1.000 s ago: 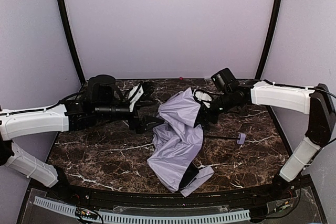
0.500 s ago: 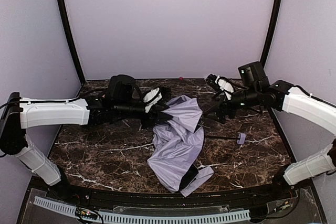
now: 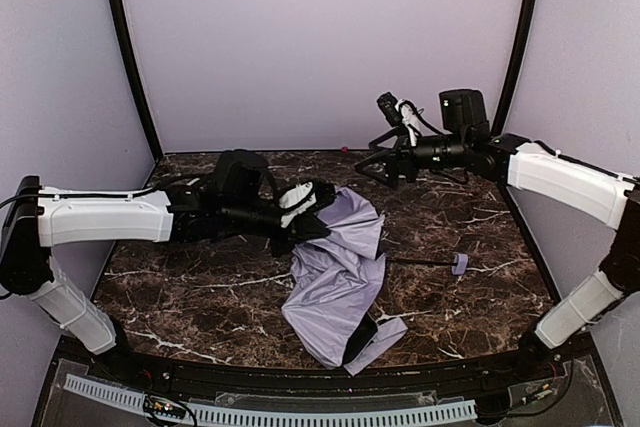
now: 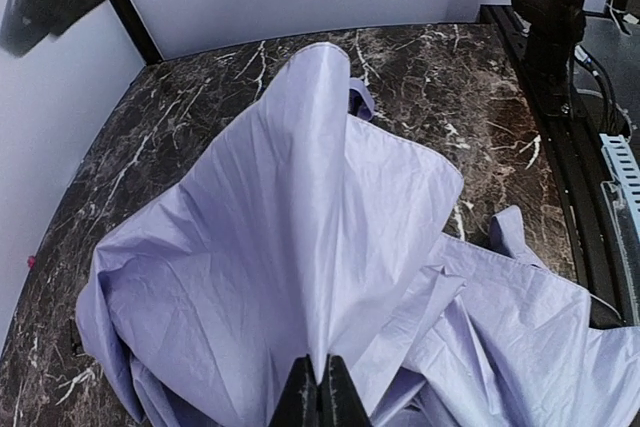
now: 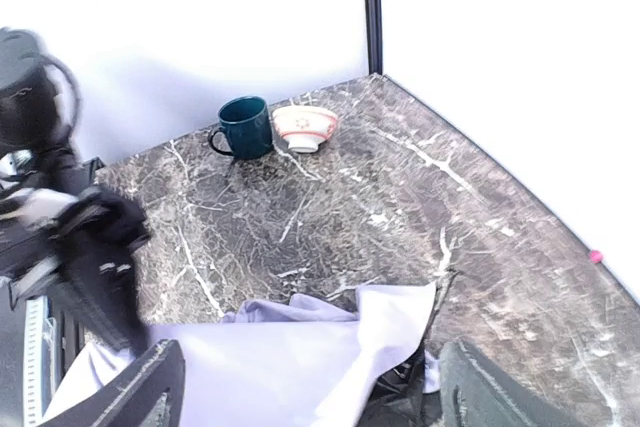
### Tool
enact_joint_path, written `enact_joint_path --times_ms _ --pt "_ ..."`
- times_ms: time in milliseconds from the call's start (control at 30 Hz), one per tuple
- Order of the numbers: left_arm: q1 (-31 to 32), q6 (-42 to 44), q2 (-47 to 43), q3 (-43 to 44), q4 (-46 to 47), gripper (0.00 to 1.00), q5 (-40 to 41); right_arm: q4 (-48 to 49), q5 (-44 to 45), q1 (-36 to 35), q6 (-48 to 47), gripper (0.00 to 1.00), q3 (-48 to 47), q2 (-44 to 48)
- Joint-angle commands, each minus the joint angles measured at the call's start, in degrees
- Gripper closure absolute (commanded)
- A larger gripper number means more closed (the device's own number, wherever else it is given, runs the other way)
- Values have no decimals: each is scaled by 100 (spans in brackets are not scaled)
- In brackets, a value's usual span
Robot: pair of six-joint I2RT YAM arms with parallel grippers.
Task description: Put away the umbrella
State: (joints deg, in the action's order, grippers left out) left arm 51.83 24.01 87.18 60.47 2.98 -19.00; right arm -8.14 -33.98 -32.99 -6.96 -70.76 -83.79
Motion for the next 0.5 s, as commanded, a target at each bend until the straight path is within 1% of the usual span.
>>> enact_joint_path --times_ms 0,33,100,167,200,233,267,400,433,467 --pt "212 -88 -574 25 -233 100 -255 535 -677 94 564 16 -334 -981" --pt "227 -142 -624 23 -139 100 -250 320 -771 80 591 19 -537 -1430" --pt "231 -231 -631 85 -14 100 121 -224 -736 85 593 25 -952 -1876" --pt "218 -169 -494 229 -15 100 828 -239 -370 112 757 27 -1011 -1852" --pt "205 -109 -374 382 -63 100 1126 -121 -76 148 877 26 -914 -1689" --pt "164 -78 -188 522 -135 100 1327 -29 431 226 999 24 -753 -1496" --pt "95 -95 -30 683 -243 100 1441 27 713 344 1109 22 -618 -1263" --pt "-234 -462 440 1175 -531 100 1614 216 985 922 1605 21 284 -270" --pt "-319 -578 487 1212 -460 97 1609 81 1068 937 1535 21 410 -88" --pt "-404 -695 522 1248 -397 92 1552 -67 1031 931 1460 20 715 46"
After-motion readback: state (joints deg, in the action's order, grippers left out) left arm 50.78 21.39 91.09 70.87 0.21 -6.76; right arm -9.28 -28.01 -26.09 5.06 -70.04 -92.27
